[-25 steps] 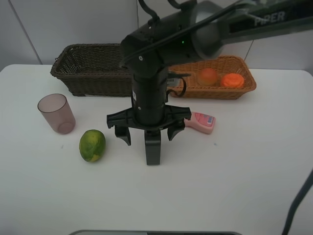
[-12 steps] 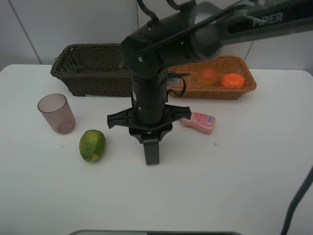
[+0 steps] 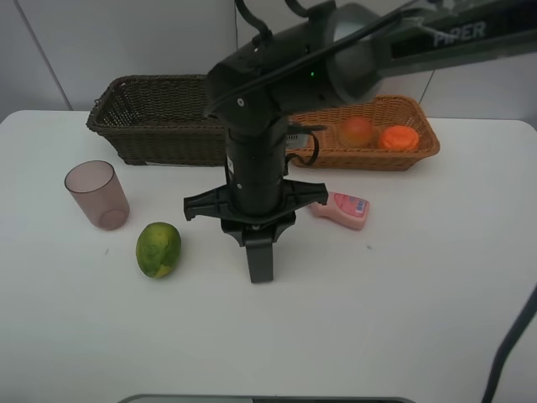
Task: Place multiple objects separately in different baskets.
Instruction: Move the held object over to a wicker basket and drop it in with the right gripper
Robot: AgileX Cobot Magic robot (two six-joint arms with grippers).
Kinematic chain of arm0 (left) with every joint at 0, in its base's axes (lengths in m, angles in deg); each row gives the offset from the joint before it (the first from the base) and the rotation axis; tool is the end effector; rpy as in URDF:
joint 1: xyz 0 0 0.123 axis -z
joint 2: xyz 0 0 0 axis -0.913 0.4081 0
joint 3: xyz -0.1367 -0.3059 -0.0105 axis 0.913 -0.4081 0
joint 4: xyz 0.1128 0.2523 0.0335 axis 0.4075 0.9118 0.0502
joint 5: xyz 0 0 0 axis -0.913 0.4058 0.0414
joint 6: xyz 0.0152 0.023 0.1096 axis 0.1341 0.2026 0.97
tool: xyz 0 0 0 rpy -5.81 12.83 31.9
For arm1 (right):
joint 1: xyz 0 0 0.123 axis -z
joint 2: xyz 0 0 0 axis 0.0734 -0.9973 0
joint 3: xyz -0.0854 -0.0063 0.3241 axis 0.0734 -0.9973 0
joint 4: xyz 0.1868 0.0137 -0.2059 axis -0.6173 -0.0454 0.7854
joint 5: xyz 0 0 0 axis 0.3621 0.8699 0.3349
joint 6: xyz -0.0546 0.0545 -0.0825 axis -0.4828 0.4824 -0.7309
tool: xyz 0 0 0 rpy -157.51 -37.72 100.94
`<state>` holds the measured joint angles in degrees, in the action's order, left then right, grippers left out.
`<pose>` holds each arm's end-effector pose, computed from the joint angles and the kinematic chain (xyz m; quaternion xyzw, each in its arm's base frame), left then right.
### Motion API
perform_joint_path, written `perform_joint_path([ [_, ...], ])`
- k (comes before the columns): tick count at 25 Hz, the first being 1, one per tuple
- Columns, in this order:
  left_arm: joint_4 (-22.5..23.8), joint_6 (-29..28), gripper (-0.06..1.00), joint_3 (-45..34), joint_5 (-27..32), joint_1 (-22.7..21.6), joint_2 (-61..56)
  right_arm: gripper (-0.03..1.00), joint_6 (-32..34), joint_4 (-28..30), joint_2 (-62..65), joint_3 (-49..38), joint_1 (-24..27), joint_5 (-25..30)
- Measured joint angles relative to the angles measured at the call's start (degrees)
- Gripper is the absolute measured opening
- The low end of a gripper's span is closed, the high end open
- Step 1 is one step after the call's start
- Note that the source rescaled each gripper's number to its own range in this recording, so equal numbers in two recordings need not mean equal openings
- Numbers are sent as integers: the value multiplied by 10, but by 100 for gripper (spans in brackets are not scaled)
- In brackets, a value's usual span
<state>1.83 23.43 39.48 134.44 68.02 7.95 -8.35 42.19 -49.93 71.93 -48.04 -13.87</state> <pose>-0.0143 0.0077 0.2812 -0.0629 0.8487 -0.0203 0.5247 0.2863 0.3438 0.1646 -0.0842 0.9938 -0.0362 0.0622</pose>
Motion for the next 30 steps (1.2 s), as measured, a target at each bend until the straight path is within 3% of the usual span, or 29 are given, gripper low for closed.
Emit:
perform_joint_path([
  [7, 0, 0, 100, 0, 0, 0, 0, 0, -22, -1, 35, 6, 0, 2],
  [15, 0, 0, 100, 0, 0, 0, 0, 0, -157, -1, 69, 106, 16, 57],
  [19, 0, 0, 100, 0, 0, 0, 0, 0, -205, 0, 69, 167, 38, 60],
  [23, 0, 0, 100, 0, 0, 0, 0, 0, -226, 1, 69, 204, 69, 15],
  [30, 0, 0, 100, 0, 0, 0, 0, 0, -229, 0, 64, 208, 113, -142],
])
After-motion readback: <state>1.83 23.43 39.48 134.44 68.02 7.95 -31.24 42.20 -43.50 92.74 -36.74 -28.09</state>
